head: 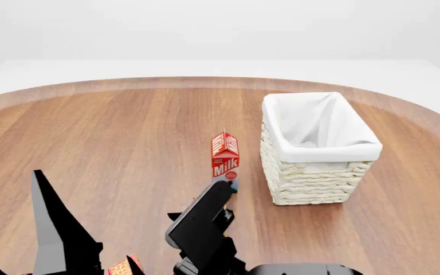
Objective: Pick up the cream cheese box and the butter, and put them in the basket.
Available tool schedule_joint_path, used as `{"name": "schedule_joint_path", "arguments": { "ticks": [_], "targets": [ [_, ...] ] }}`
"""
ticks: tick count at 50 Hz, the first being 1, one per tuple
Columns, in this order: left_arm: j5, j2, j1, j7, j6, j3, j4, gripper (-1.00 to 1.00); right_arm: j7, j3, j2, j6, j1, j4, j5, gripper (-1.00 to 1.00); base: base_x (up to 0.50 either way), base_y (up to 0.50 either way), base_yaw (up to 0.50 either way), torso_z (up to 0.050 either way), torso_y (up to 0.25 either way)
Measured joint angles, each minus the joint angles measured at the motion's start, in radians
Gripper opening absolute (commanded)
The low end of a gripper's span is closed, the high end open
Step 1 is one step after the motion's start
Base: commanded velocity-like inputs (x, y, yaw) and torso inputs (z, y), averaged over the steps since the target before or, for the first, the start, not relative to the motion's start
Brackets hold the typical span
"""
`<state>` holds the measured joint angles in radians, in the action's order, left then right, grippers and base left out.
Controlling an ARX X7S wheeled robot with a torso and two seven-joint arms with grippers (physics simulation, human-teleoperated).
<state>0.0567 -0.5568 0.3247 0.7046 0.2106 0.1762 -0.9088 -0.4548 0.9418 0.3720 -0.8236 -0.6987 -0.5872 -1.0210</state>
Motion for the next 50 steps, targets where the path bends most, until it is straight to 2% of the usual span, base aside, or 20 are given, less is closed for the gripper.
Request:
{"name": "schedule_joint_path", "arguments": {
  "ticks": [50],
  "targets": [
    [0.006,-0.003,0.010,0.000,0.011,0.000,-0.004,1.00,-0.101,0.008,-0.040,0.171,0.215,0.007,0.080,1.00,0.00,0.00,0.00,0.000,0.000]
  ]
}}
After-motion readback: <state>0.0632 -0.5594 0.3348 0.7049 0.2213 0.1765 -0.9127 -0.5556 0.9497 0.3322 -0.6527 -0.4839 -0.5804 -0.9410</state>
